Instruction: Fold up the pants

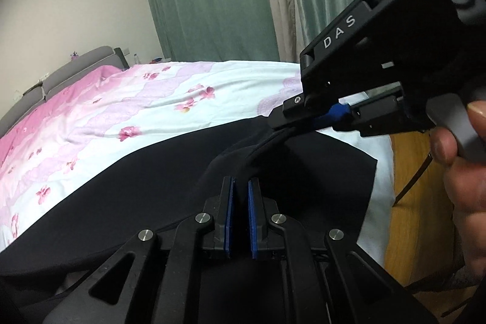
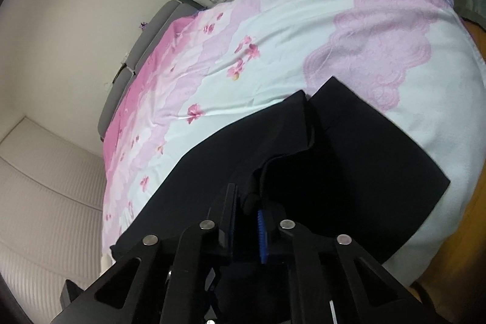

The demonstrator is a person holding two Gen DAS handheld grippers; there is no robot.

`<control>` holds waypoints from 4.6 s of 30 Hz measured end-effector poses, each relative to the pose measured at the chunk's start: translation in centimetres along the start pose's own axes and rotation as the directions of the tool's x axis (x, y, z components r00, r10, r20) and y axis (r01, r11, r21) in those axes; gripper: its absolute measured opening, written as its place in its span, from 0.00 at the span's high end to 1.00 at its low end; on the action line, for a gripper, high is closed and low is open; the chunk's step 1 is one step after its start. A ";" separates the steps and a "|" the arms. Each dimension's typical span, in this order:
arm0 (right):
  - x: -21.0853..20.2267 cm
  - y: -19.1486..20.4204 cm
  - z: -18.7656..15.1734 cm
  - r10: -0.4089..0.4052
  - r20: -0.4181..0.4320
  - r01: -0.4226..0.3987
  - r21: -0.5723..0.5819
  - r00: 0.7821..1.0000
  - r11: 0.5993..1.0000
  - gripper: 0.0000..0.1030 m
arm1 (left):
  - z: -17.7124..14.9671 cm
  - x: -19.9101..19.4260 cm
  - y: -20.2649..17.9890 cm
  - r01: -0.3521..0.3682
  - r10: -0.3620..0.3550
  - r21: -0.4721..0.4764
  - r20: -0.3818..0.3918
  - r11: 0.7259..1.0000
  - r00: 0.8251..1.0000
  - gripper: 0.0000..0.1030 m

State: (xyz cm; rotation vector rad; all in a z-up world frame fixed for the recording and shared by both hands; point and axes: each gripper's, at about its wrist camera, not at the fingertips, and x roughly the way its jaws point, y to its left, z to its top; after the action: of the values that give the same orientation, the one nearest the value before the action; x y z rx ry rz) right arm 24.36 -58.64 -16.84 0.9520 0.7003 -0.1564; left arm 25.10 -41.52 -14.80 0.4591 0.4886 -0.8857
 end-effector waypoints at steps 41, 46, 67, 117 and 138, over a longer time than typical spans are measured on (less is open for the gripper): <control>-5.7 -3.0 -6.1 -0.337 0.176 0.361 -0.123 0.925 0.925 0.54 | -5.8 -6.4 4.5 -0.084 0.086 -0.197 0.001 0.977 0.996 0.33; -6.3 1.6 -9.7 -0.303 0.220 0.344 -0.181 0.927 0.921 0.50 | -6.6 -9.2 7.7 -0.130 0.132 -0.243 -0.008 0.961 0.991 0.32; 8.1 28.2 -24.4 -0.022 0.050 0.054 -0.826 0.998 0.561 0.46 | -18.9 -24.9 28.8 -0.483 0.468 -0.414 -0.146 0.771 0.872 0.32; 9.6 34.2 -49.7 -0.090 -0.380 -0.384 -0.923 0.921 -0.031 0.95 | -30.8 -45.9 30.6 -0.670 0.651 -0.542 -0.269 0.506 0.710 0.27; 9.7 42.4 -58.5 0.096 -0.342 -0.336 -0.939 0.935 -0.070 0.46 | -39.1 -51.0 31.0 -0.726 0.669 -0.603 -0.392 0.331 0.631 0.27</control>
State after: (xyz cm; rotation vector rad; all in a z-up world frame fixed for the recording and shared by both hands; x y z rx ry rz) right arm 21.47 14.20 -15.61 -0.4787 0.5739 0.7445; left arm 14.61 28.96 -11.04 -0.0782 0.5908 0.2421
